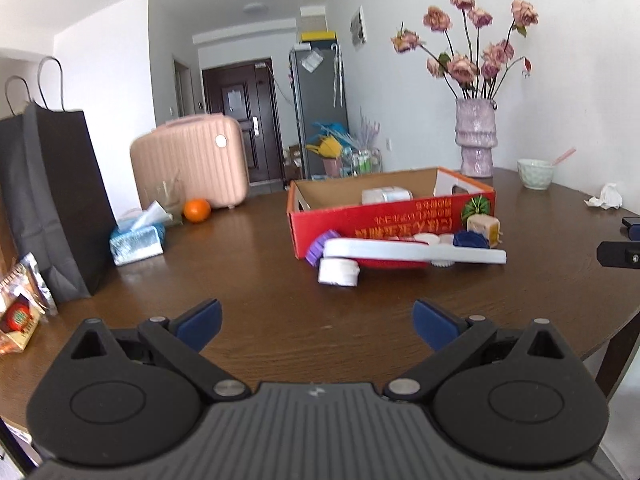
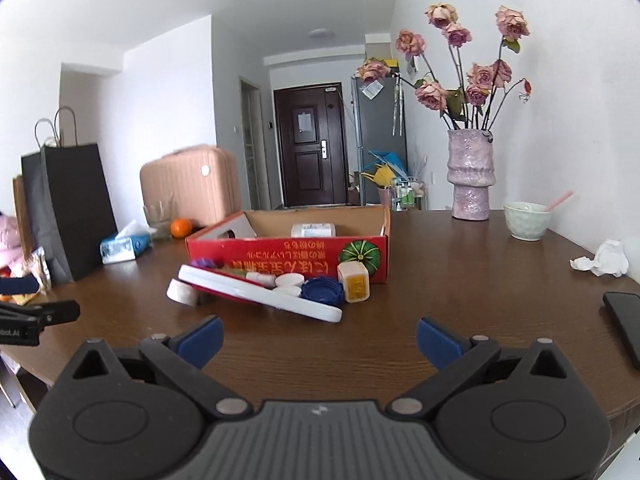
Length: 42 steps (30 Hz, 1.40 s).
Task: Organize rigid objects
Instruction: 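Move both tools back toward the items beside the box, then grasp the white tape roll with left tool while right tool grasps cream plug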
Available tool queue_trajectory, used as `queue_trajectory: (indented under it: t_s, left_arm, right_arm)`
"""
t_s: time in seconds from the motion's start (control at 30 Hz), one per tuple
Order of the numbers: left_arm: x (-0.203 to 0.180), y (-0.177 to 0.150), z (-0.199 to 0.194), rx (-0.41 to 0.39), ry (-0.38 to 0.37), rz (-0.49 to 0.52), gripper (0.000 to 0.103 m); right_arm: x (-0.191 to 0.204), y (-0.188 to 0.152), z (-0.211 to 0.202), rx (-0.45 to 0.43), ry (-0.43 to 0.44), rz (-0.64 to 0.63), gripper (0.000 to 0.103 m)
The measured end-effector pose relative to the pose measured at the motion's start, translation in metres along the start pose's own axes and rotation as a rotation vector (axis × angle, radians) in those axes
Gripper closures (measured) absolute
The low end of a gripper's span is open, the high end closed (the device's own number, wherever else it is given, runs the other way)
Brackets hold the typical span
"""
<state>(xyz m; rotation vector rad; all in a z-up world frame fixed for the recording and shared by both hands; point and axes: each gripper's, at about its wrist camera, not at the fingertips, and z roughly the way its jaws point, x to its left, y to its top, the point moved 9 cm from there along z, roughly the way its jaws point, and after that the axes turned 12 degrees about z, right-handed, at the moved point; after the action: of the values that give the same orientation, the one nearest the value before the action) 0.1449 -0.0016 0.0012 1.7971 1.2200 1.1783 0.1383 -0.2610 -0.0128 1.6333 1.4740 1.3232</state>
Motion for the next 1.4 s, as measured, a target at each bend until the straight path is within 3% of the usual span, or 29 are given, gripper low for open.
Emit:
queue_trajectory:
  t_s: [0.13,0.23,0.43,0.57,0.7,0.83,0.97,1.03,1.13,1.2,1.33,1.4]
  left_arm:
    - [-0.007,-0.005,0.018,0.034,-0.024,-0.003,0.0]
    - [-0.009,-0.008,0.035,0.059,-0.024,0.002,0.0]
    - [-0.004,-0.008,0.081,0.115,-0.054,-0.038,0.0]
    - [-0.004,0.004,0.114,0.118,-0.069,-0.009,0.0]
    - [-0.008,0.014,0.153,0.148,-0.116,0.004,0.001]
    - [-0.009,0.015,0.178,0.171,-0.129,0.03,0.013]
    - [-0.008,0.014,0.194,0.179,-0.154,0.02,0.022]
    - [-0.008,0.009,0.201,0.201,-0.163,0.004,0.035]
    - [-0.005,0.007,0.206,0.211,-0.218,-0.052,0.051]
    - [-0.003,0.006,0.205,0.21,-0.222,-0.063,0.054]
    - [-0.005,0.005,0.199,0.204,-0.224,-0.057,0.058]
    - [-0.005,0.004,0.195,0.204,-0.215,-0.056,0.058]
  right_arm:
    - [-0.004,-0.003,0.013,-0.008,-0.055,-0.019,0.0]
    - [-0.007,-0.006,0.023,-0.026,-0.034,-0.012,0.0]
    - [-0.01,-0.013,0.058,0.022,0.03,-0.008,0.0]
    - [-0.017,-0.011,0.091,0.09,0.042,0.047,0.007]
    - [-0.023,0.005,0.122,0.076,0.023,0.036,0.011]
    - [-0.032,0.028,0.151,0.067,0.018,0.042,0.013]
    - [-0.042,0.043,0.187,0.118,0.025,0.077,0.017]
    - [-0.045,0.047,0.204,0.137,-0.007,0.063,0.018]
    - [-0.047,0.053,0.223,0.154,-0.009,0.072,0.027]
    - [-0.046,0.055,0.232,0.171,0.008,0.094,0.037]
    - [-0.046,0.05,0.247,0.218,0.033,0.152,0.045]
    - [-0.047,0.045,0.25,0.242,0.025,0.162,0.066]
